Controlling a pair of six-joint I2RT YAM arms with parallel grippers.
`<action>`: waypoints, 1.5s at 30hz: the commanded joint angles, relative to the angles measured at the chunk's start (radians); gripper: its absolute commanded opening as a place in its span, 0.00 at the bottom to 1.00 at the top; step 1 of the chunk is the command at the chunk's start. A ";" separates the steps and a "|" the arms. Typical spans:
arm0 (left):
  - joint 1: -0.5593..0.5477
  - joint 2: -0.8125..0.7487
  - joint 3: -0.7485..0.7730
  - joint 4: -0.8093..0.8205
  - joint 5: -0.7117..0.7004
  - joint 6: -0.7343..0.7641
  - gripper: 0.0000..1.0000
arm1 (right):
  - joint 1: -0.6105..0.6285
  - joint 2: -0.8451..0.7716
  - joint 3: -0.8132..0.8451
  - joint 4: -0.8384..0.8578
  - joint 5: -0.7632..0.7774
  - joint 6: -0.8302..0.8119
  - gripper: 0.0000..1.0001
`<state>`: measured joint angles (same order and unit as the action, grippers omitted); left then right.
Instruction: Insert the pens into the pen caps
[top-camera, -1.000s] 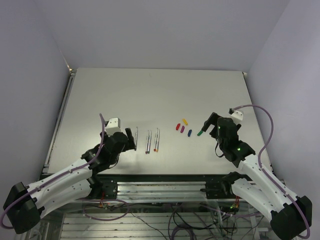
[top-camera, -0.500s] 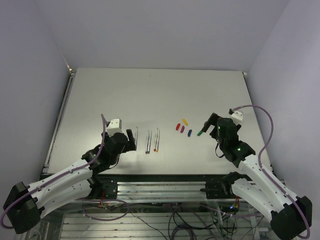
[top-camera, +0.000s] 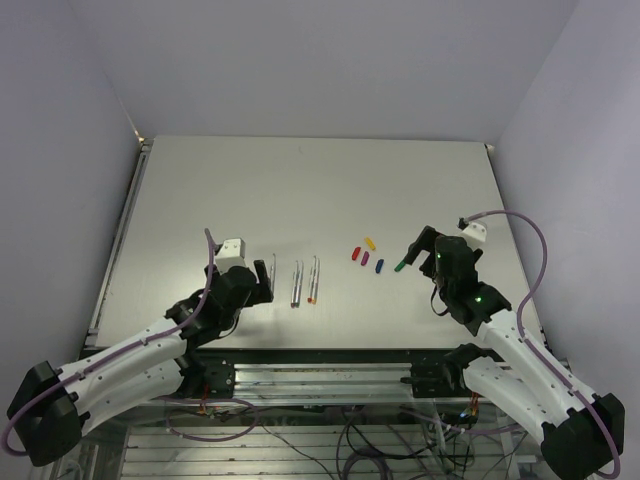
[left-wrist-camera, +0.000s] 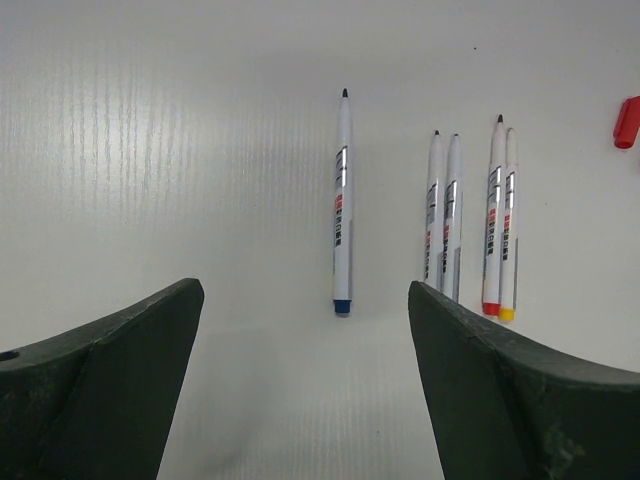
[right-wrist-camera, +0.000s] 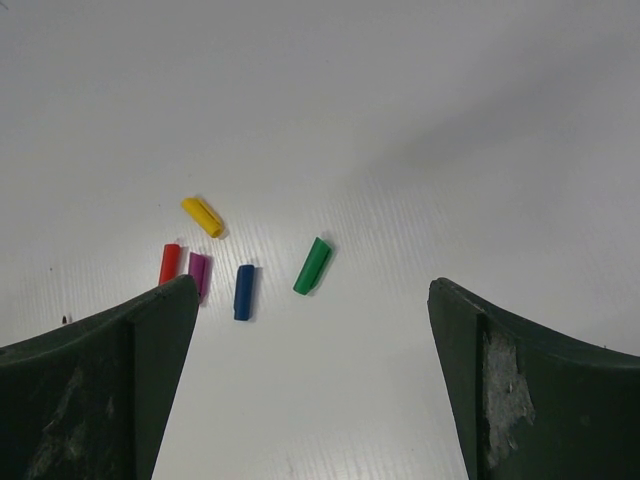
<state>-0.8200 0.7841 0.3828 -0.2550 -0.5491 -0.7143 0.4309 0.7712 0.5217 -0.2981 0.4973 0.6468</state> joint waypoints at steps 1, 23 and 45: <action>-0.002 0.007 -0.003 0.028 0.012 0.002 0.94 | -0.006 -0.004 -0.005 0.004 0.009 0.001 0.99; -0.002 0.187 0.060 0.047 -0.011 -0.005 0.61 | -0.006 0.001 -0.004 -0.010 -0.007 0.041 0.89; -0.002 0.489 0.160 0.122 -0.054 0.045 0.70 | -0.006 0.013 0.005 -0.044 0.014 0.060 0.86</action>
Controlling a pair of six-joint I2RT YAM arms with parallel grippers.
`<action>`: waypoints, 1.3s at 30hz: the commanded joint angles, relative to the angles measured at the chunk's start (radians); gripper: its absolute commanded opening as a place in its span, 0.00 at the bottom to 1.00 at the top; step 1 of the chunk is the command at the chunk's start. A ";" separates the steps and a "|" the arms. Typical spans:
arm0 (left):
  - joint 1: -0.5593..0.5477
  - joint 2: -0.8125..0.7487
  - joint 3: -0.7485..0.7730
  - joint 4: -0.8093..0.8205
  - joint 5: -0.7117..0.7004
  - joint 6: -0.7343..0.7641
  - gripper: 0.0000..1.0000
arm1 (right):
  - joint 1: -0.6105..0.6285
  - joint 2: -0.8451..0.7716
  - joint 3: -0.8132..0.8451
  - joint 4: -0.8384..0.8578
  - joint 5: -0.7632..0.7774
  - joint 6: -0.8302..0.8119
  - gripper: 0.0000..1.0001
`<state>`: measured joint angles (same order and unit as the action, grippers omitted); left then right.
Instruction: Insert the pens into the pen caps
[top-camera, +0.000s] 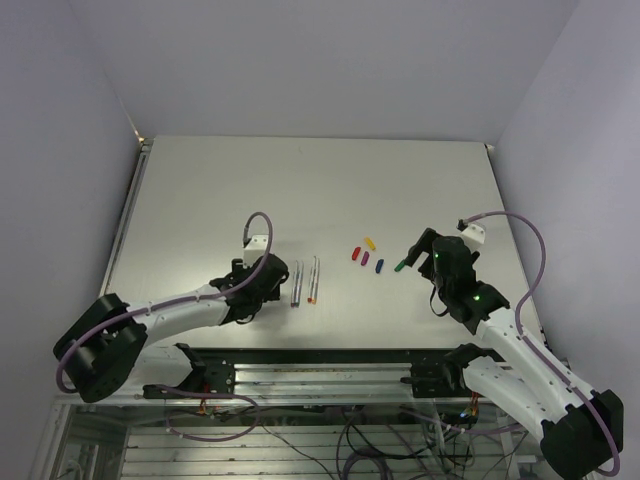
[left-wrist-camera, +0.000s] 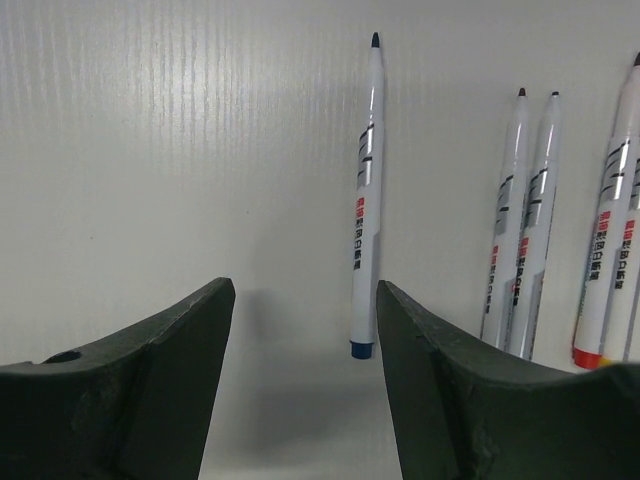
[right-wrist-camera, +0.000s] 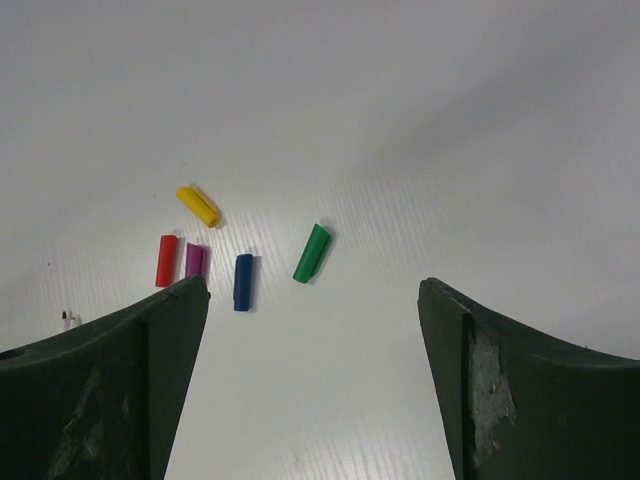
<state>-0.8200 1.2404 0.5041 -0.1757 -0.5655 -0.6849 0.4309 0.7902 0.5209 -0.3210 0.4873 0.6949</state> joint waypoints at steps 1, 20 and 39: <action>-0.001 0.042 0.041 0.047 -0.040 0.017 0.69 | -0.006 -0.007 0.005 -0.020 0.025 0.012 0.86; -0.001 0.132 0.049 0.086 -0.028 0.012 0.68 | -0.006 -0.010 0.009 -0.031 0.030 0.020 0.86; -0.001 0.220 0.093 0.051 -0.035 0.033 0.58 | -0.006 -0.030 -0.002 -0.021 0.009 0.034 0.86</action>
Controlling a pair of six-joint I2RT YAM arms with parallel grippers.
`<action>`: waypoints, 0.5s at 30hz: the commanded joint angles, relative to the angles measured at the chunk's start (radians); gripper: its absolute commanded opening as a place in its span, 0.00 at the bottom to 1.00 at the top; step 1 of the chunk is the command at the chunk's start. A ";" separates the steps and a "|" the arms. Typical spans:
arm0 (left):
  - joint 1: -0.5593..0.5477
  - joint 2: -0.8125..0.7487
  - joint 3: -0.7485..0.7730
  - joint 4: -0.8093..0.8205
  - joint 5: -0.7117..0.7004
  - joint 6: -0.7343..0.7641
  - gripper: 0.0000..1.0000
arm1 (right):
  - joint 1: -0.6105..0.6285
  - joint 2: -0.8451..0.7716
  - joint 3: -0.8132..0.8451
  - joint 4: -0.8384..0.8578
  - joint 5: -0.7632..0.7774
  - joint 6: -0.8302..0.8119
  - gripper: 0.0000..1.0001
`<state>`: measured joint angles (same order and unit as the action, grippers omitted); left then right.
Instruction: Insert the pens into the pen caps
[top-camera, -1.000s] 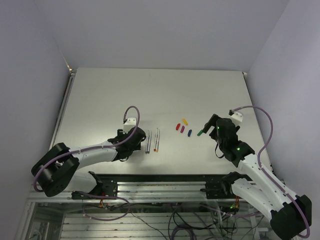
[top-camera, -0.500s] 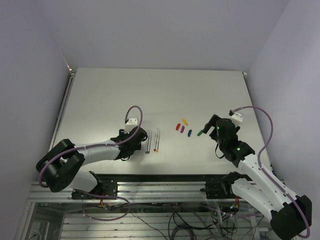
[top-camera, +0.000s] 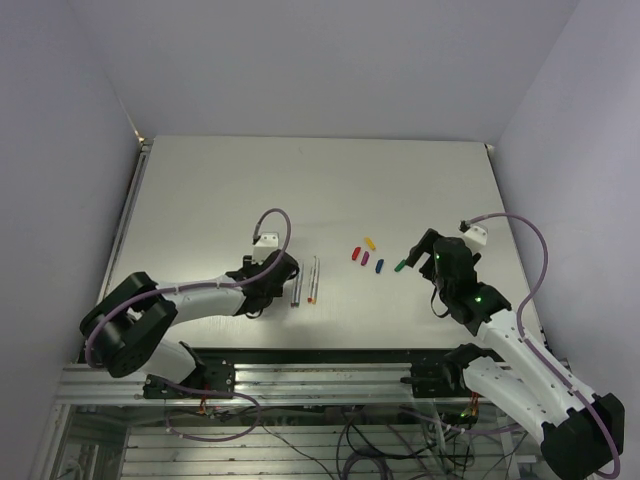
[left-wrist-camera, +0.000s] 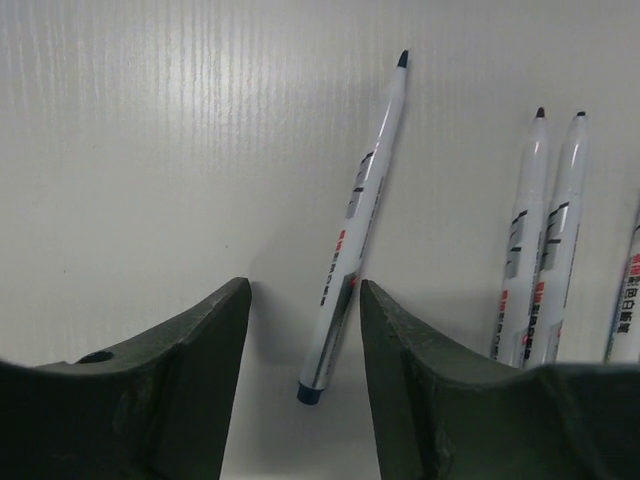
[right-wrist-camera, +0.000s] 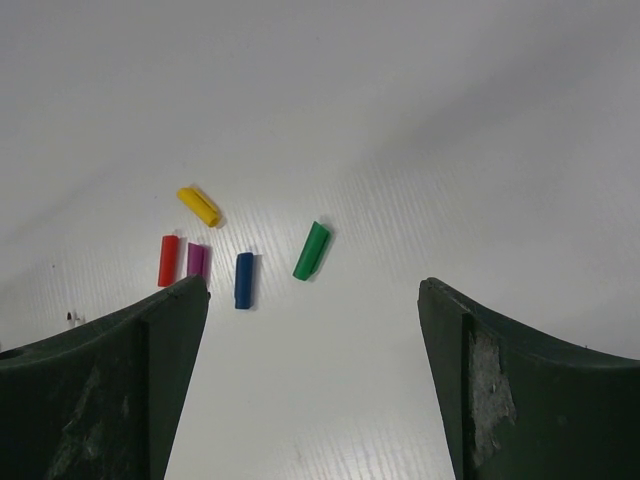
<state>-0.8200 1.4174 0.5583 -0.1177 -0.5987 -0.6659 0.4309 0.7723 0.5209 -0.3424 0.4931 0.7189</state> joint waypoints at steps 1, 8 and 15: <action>-0.001 0.054 0.050 -0.016 0.004 0.014 0.56 | -0.006 -0.014 -0.001 -0.002 0.001 0.010 0.86; 0.000 0.100 0.124 -0.146 0.025 0.004 0.46 | -0.006 -0.015 0.027 -0.038 -0.015 0.014 0.86; 0.001 0.085 0.144 -0.239 0.072 -0.015 0.51 | -0.006 -0.034 0.050 -0.062 -0.035 0.022 0.86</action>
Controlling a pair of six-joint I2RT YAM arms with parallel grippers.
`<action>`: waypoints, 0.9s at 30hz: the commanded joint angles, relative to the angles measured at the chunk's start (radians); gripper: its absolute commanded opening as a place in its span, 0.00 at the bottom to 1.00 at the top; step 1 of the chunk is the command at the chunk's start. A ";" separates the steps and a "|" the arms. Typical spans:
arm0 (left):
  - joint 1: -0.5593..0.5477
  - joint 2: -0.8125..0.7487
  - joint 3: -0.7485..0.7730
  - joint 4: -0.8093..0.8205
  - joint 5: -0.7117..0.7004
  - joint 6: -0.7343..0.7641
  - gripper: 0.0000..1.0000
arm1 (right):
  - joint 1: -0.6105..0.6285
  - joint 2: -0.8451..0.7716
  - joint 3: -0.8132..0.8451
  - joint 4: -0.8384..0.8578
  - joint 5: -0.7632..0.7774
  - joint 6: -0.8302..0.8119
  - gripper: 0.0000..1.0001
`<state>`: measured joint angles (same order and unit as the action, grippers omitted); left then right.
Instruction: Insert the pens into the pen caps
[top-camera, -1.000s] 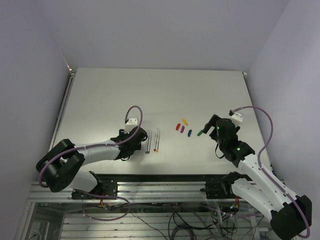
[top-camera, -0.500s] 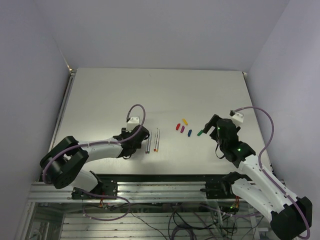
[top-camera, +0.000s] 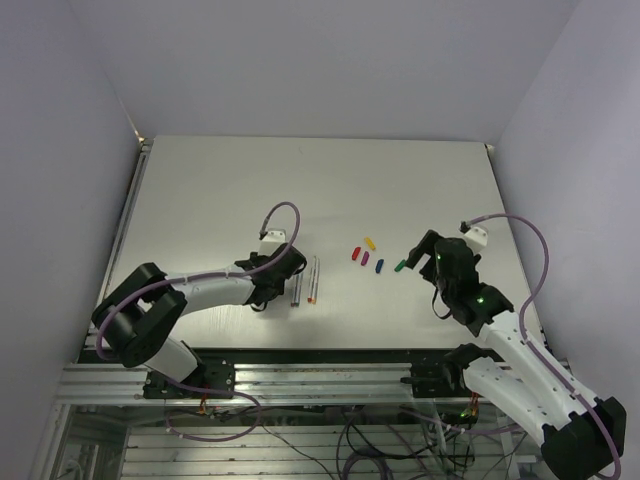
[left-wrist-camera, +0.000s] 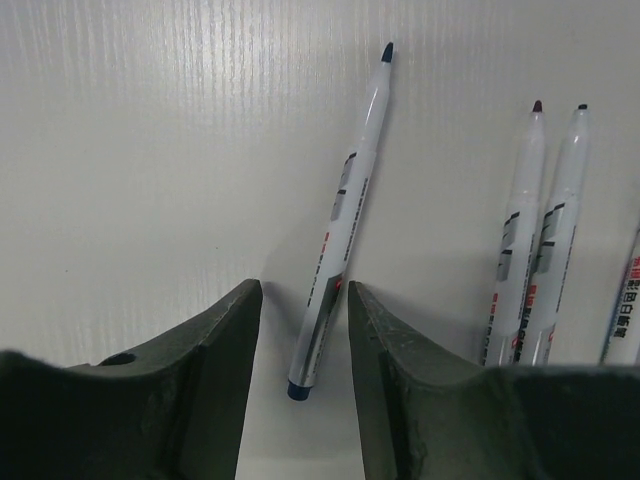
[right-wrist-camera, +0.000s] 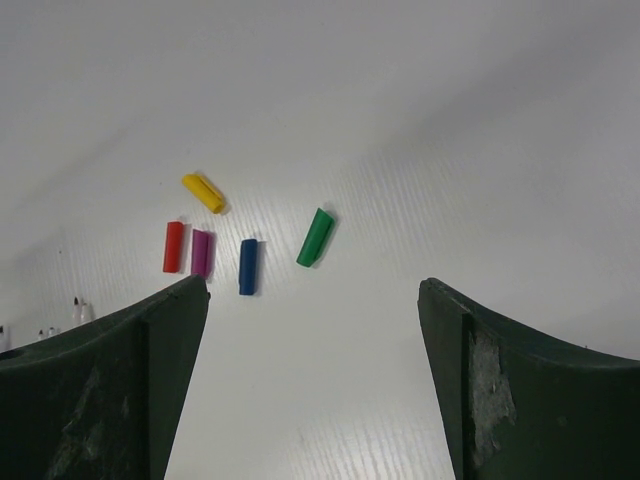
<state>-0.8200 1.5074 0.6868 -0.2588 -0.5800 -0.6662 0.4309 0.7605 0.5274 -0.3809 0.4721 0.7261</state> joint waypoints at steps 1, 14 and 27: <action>0.002 -0.008 0.012 -0.098 0.065 -0.014 0.52 | -0.006 -0.026 0.048 -0.027 -0.017 0.016 0.86; 0.090 0.061 -0.004 0.000 0.185 0.059 0.26 | -0.006 -0.032 0.061 -0.050 -0.049 0.013 0.86; 0.093 0.109 -0.016 0.027 0.248 0.048 0.07 | -0.006 0.036 0.064 -0.047 -0.078 -0.018 0.83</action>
<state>-0.7341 1.5677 0.7322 -0.1909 -0.4568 -0.6079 0.4309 0.7700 0.5686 -0.4324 0.4126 0.7284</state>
